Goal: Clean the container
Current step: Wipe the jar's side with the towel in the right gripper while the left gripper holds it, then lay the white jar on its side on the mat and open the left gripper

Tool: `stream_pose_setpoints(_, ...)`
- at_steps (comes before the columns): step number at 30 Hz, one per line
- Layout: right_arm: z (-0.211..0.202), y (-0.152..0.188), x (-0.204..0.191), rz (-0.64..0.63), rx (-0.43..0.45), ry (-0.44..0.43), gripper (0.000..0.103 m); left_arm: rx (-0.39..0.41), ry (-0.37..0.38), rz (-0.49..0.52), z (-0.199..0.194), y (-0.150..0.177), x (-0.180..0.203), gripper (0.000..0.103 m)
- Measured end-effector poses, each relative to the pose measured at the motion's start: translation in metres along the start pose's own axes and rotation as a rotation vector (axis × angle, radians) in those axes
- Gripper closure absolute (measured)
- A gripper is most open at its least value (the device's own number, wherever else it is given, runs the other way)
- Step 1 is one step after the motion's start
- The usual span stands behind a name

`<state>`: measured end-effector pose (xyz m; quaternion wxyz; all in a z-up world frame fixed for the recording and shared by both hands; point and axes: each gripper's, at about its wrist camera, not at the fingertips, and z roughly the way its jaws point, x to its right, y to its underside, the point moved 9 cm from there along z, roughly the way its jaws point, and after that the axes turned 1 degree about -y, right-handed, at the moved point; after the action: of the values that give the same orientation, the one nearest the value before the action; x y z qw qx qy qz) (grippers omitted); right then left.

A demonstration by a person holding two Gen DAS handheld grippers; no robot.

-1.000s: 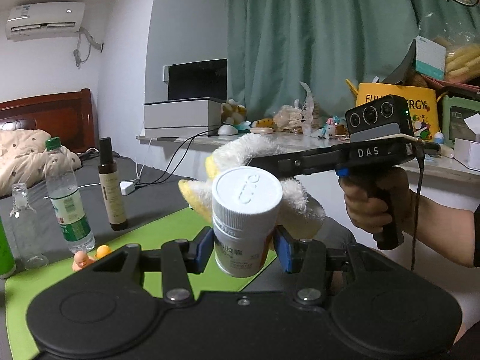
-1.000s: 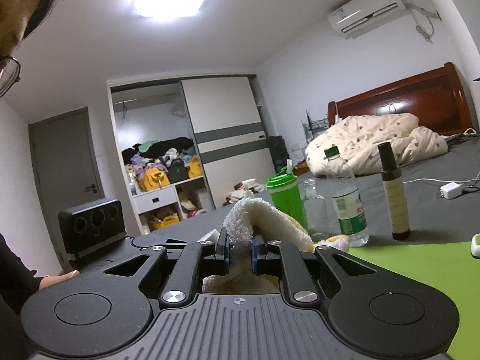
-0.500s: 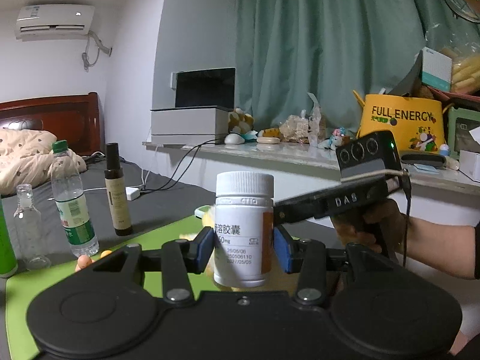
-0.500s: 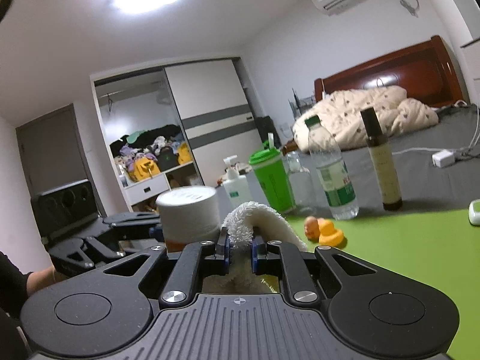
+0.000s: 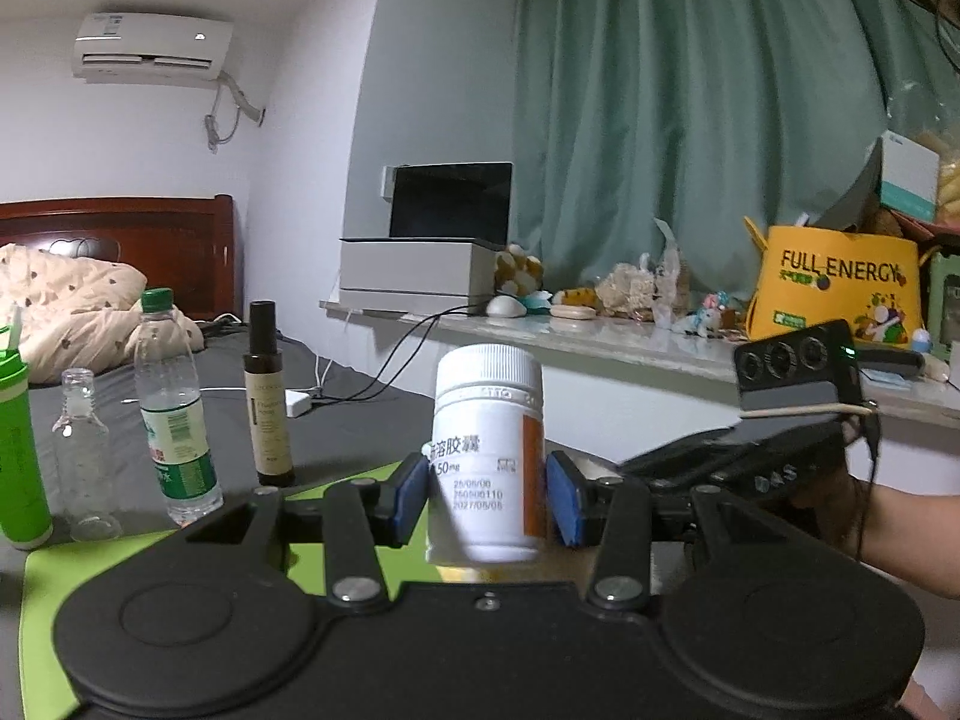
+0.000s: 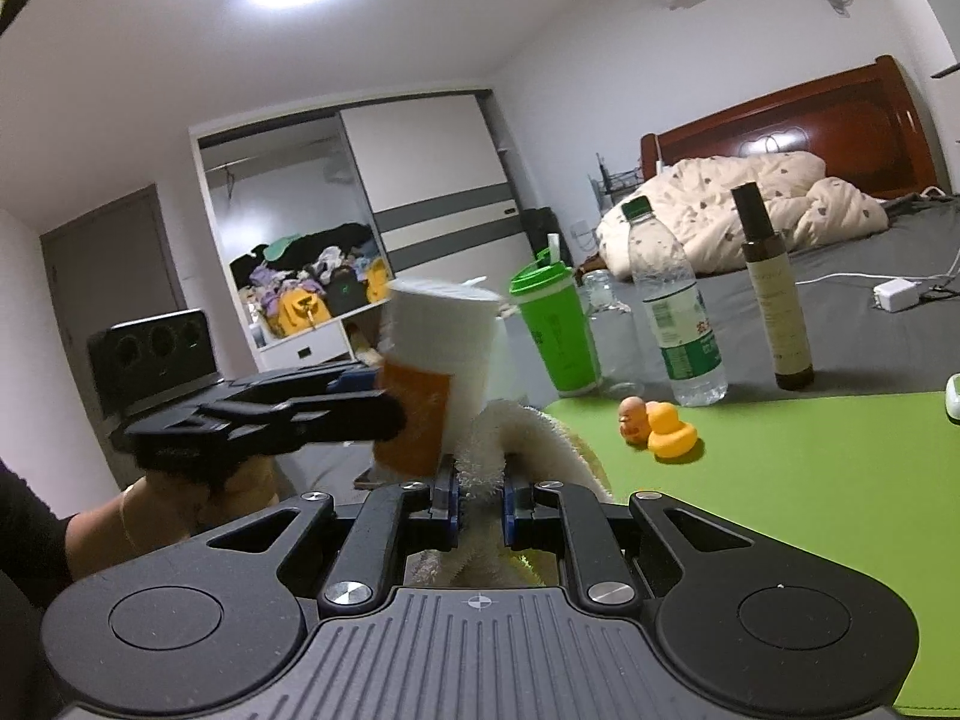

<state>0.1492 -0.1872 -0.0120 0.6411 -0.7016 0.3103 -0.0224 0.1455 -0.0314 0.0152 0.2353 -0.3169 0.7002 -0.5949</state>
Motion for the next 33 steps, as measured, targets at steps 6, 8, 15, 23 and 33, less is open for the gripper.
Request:
stream_pose_setpoints(6,-0.004,0.004,-0.019,-0.036,-0.001,-0.023,0.090,0.011,-0.008,-0.010,0.003,-0.002,-0.004,0.063)
stream_pose_setpoints(8,-0.005,0.003,-0.022,-0.044,0.007,-0.017,0.090,0.004,-0.009,-0.009,0.006,0.001,-0.005,0.063)
stream_pose_setpoints(15,0.021,0.019,0.011,0.002,-0.045,0.091,0.090,-0.128,-0.084,-0.052,0.047,0.057,-0.033,0.091)
stream_pose_setpoints(23,0.035,0.036,0.040,0.105,-0.037,0.124,0.090,-0.169,-0.141,-0.068,0.040,0.091,-0.044,0.090)
stream_pose_setpoints(33,0.024,0.027,0.039,0.135,0.012,0.132,0.090,-0.035,-0.336,-0.075,0.008,0.063,-0.070,0.023)
